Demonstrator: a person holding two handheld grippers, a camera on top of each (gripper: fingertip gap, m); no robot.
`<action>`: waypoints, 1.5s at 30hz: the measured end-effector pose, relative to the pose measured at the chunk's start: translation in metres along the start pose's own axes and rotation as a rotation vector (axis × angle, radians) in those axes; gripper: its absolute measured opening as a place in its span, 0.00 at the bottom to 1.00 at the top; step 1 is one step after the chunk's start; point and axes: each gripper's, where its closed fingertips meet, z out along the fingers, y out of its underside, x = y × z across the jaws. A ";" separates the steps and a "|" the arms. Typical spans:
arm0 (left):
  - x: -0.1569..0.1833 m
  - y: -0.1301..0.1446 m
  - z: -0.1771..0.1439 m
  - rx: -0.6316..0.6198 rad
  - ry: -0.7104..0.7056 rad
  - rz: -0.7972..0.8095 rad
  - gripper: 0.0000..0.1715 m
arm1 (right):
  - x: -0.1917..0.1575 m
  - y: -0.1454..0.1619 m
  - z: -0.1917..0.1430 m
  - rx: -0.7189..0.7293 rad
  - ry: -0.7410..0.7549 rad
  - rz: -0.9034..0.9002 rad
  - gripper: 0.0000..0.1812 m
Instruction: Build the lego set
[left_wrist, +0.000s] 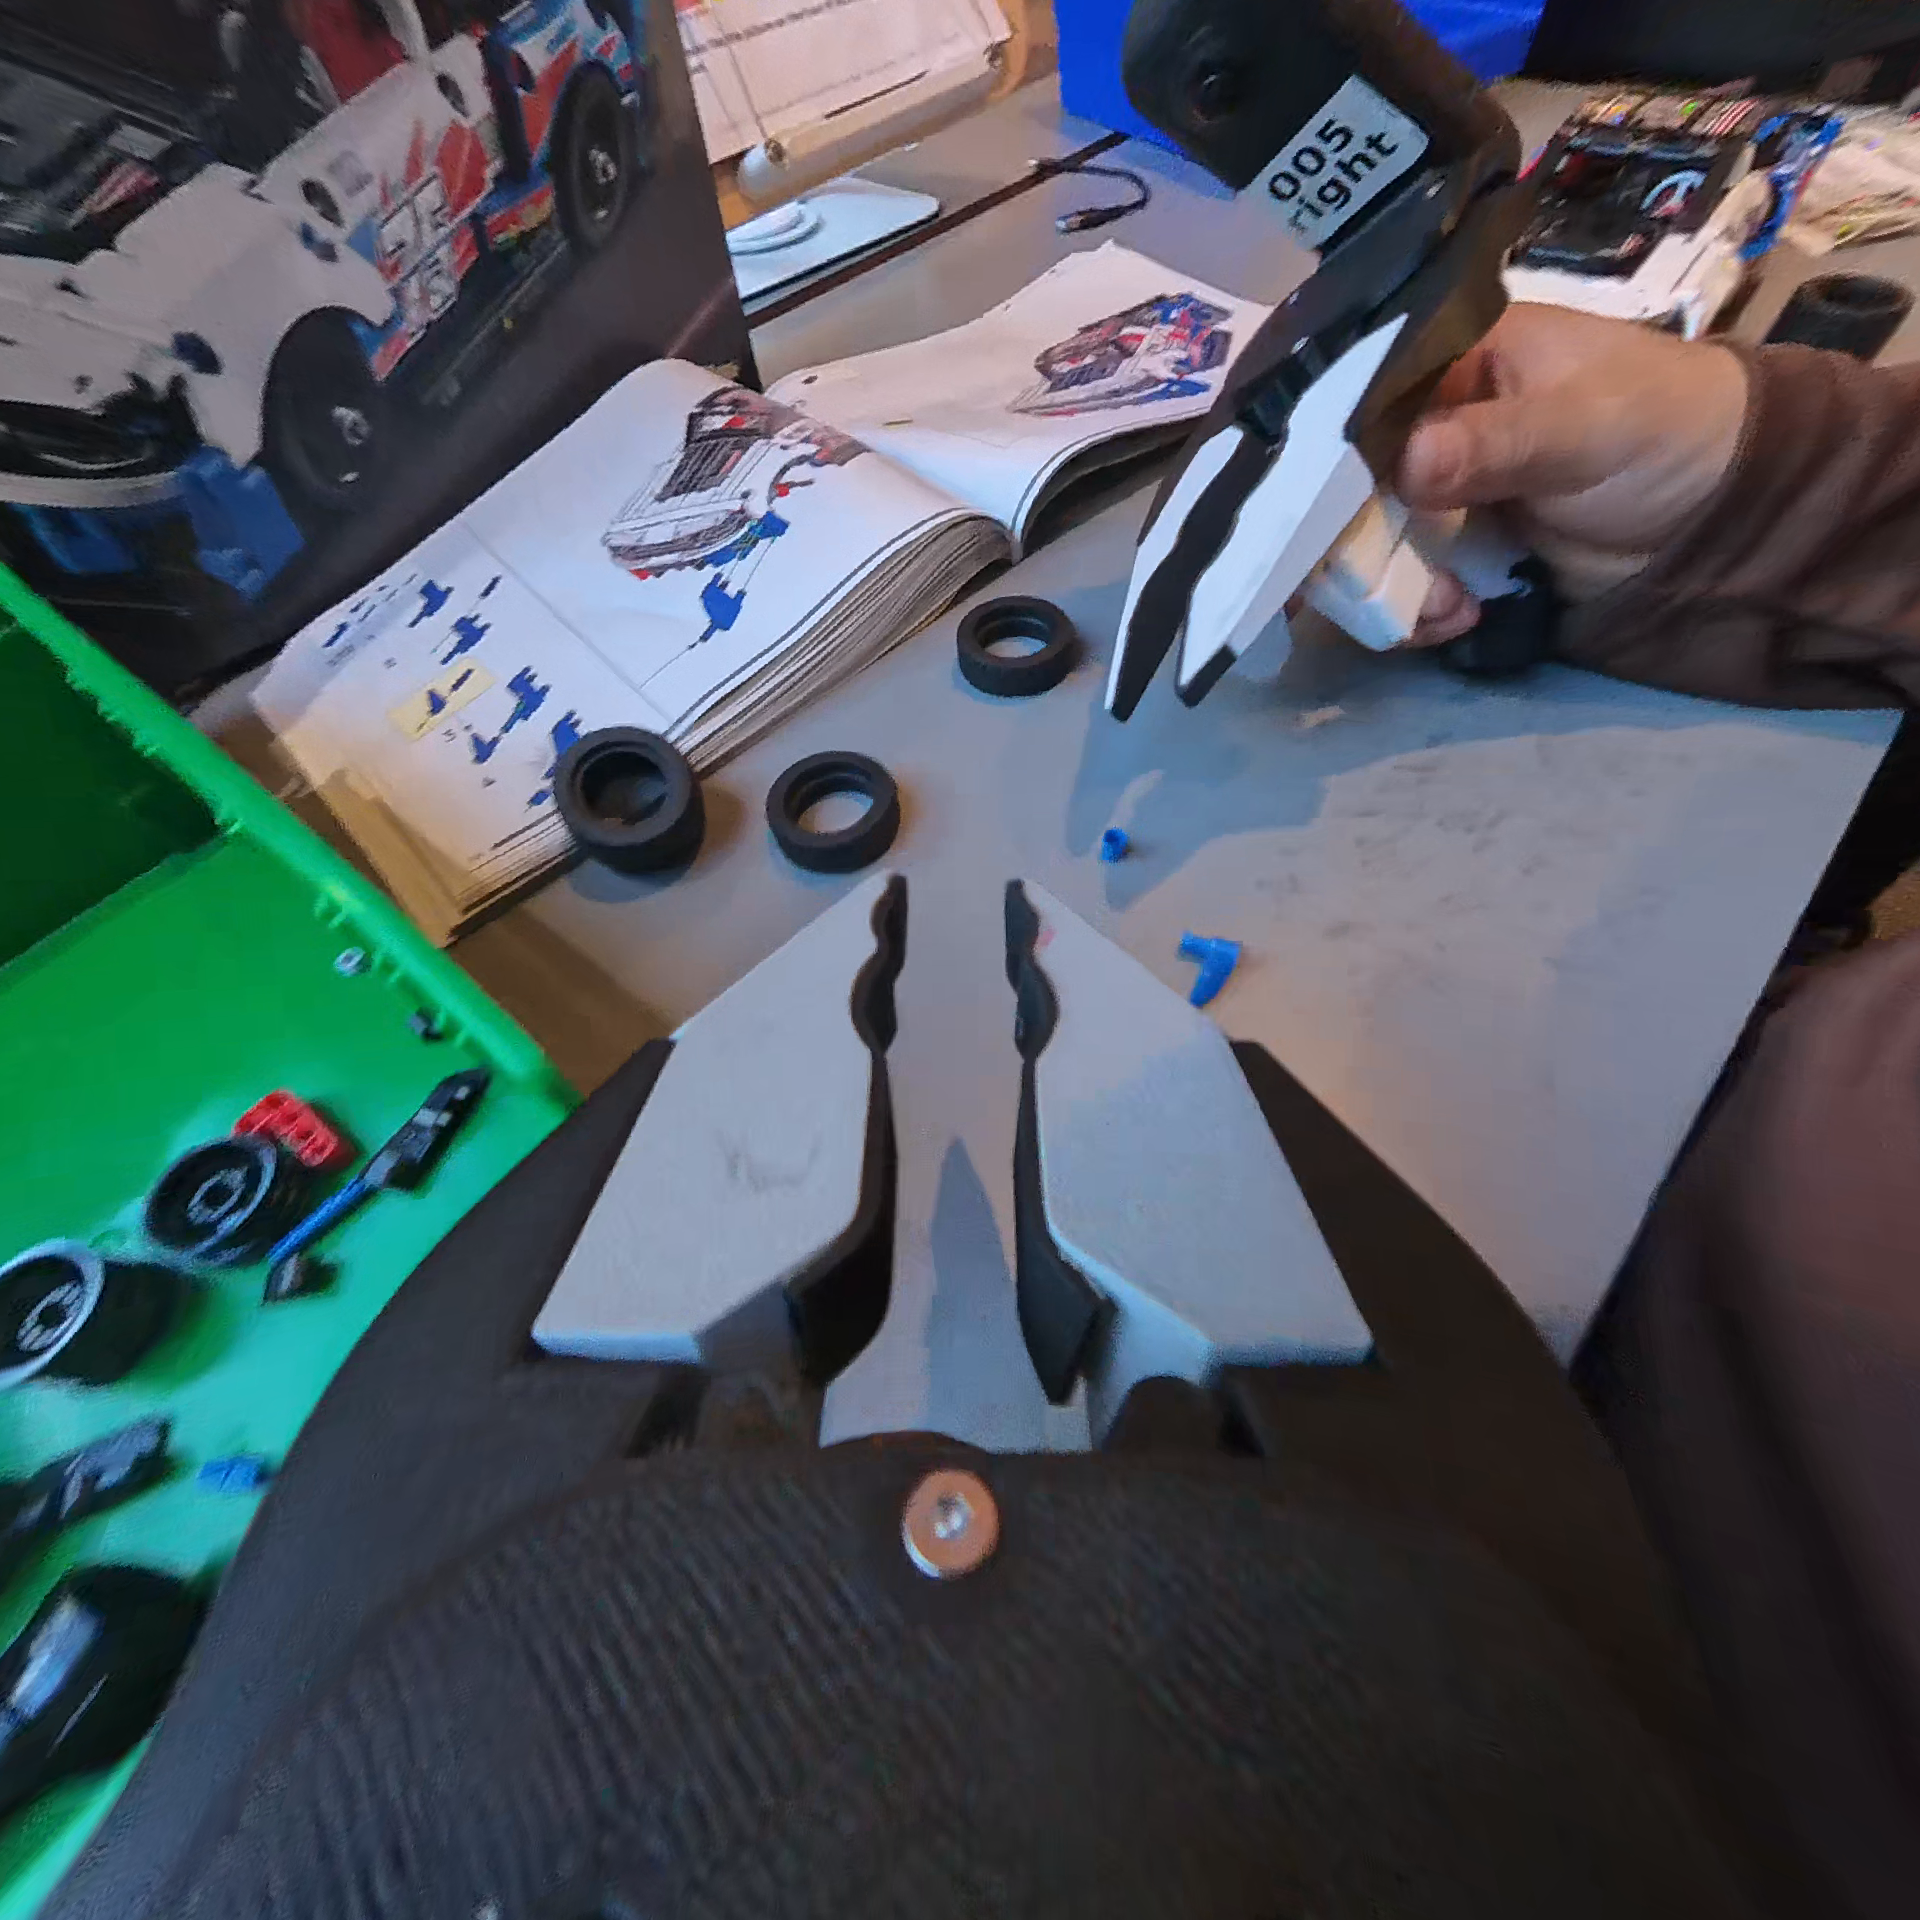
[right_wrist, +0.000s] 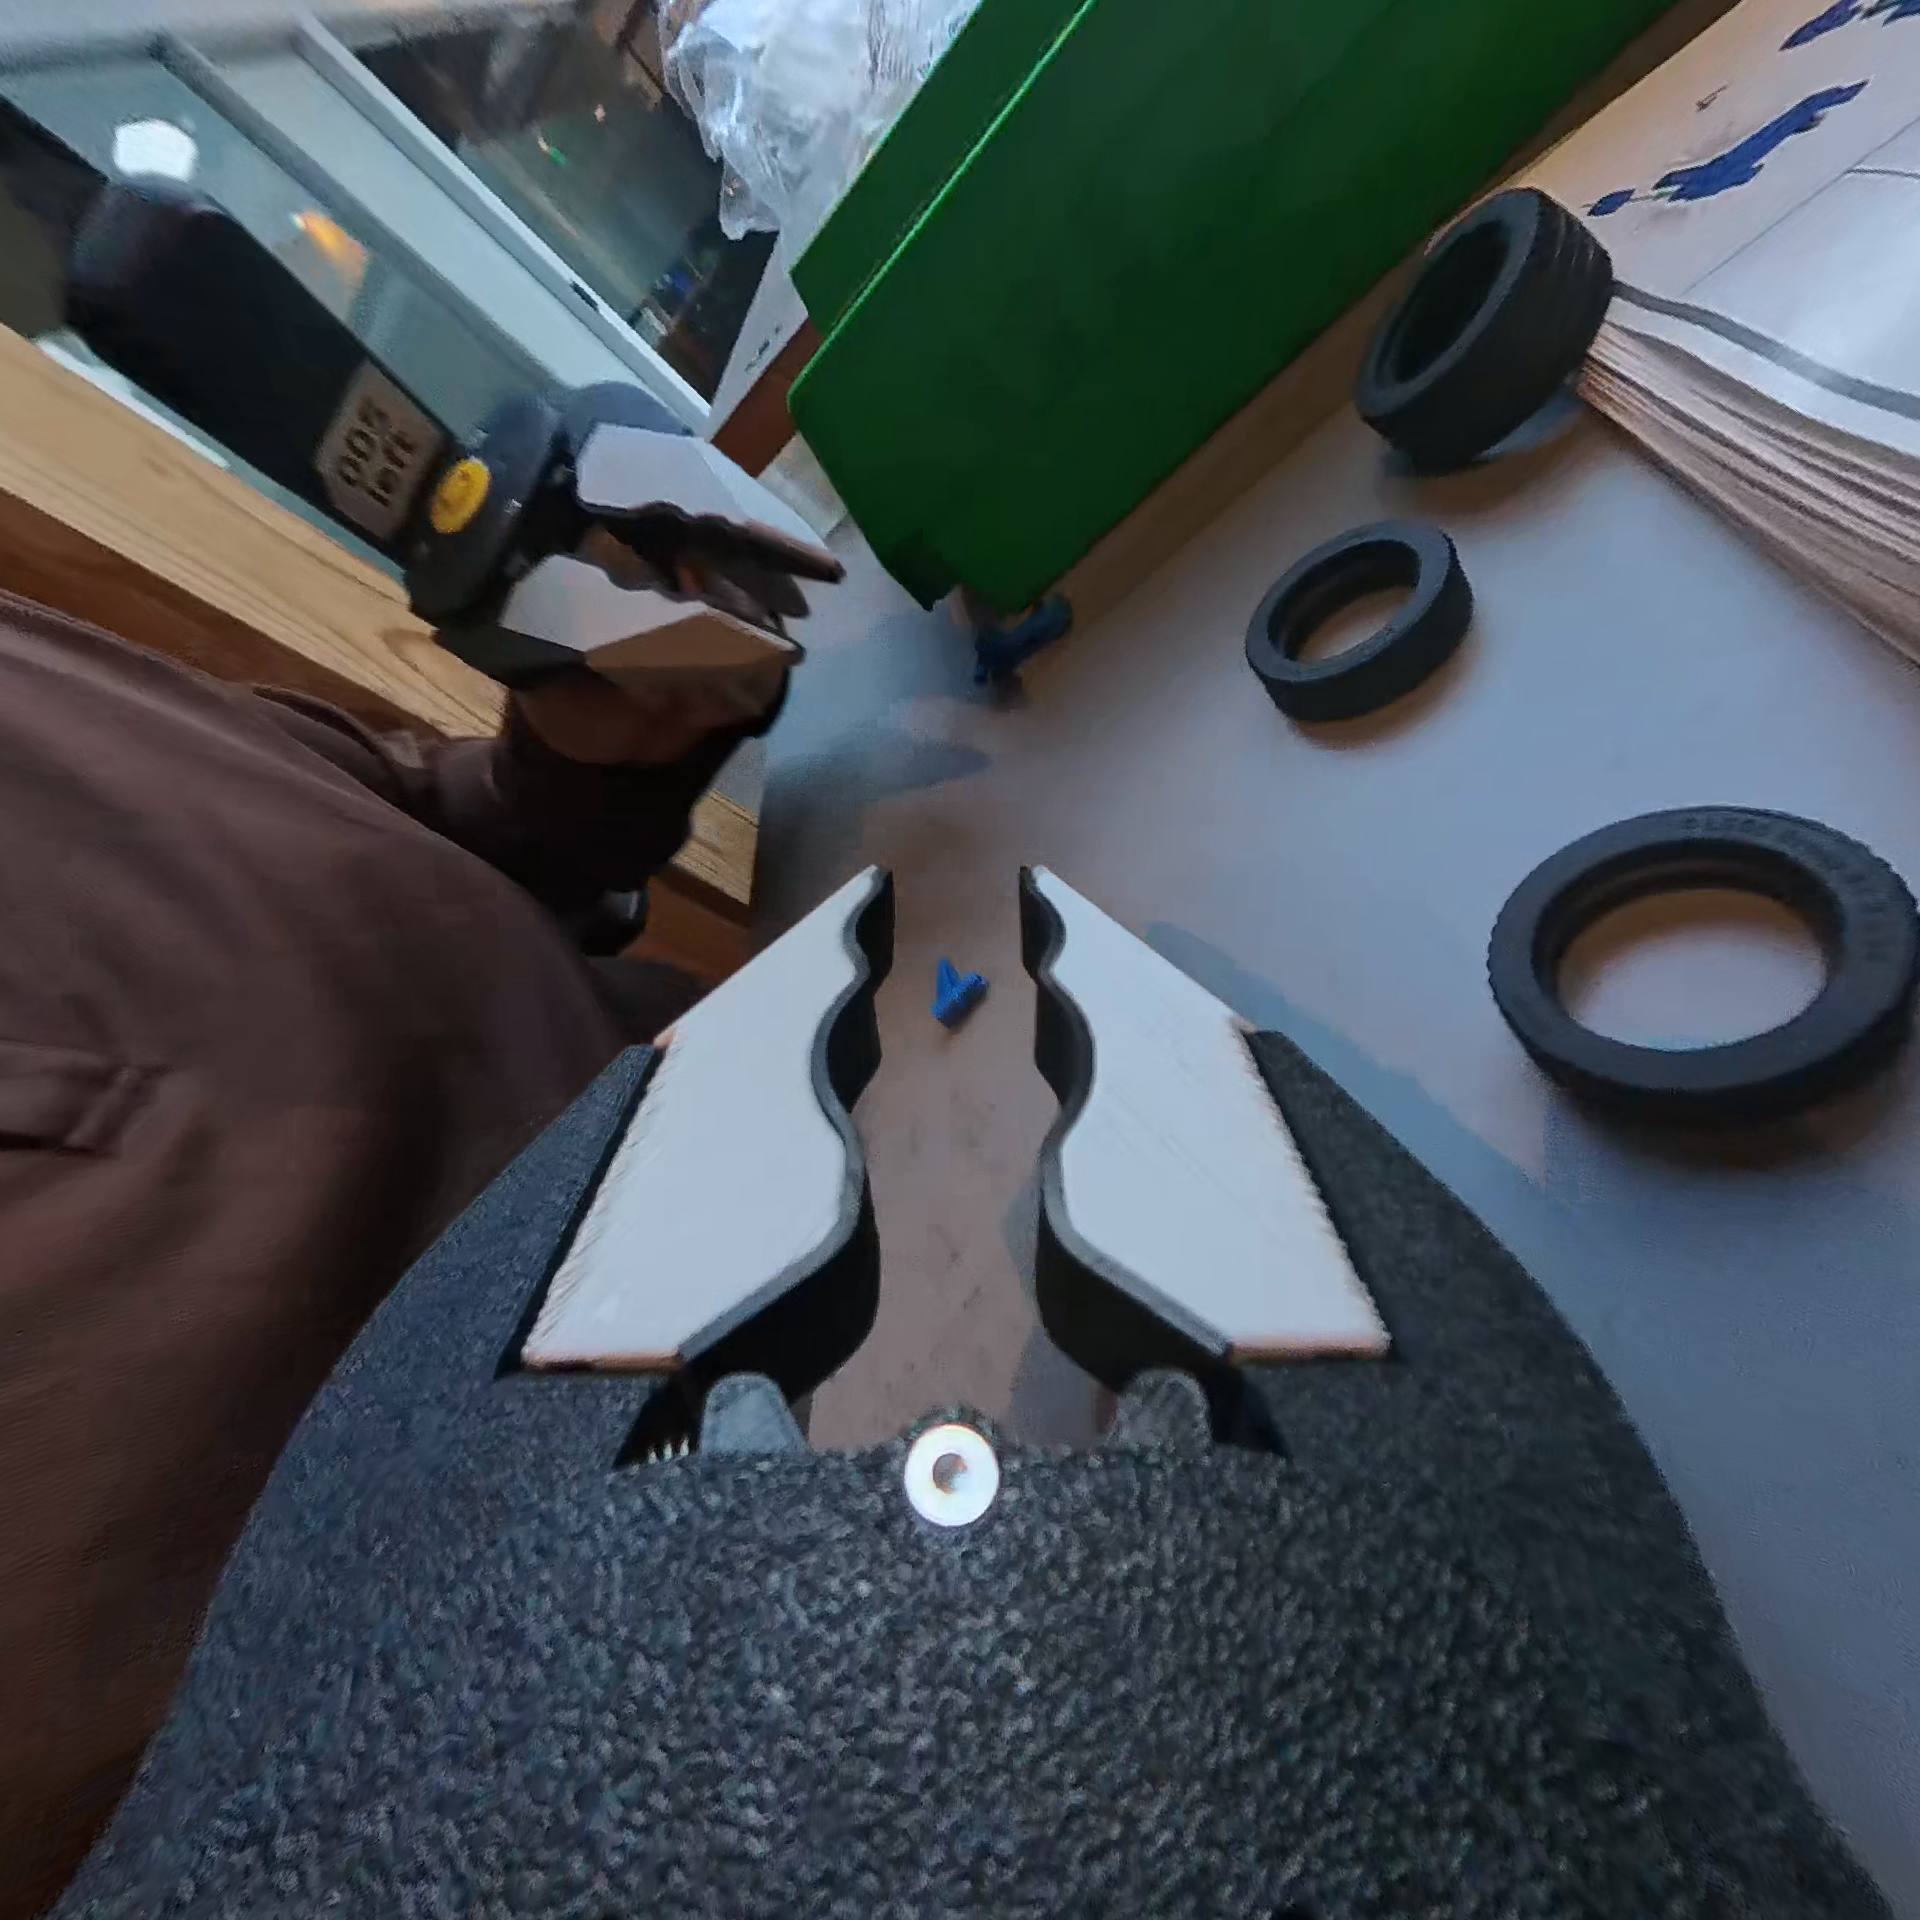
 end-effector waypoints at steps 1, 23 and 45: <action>-0.001 0.003 -0.009 -0.010 -0.027 0.006 0.10 | 0.000 0.002 0.001 -0.012 0.012 -0.021 0.13; -0.009 0.085 -0.041 -0.154 -0.158 -0.050 0.08 | 0.007 0.004 0.148 -0.409 0.233 -0.352 0.08; 0.053 0.016 -0.014 -0.007 0.329 0.137 0.15 | -0.052 0.052 0.037 -0.608 0.371 -1.204 0.03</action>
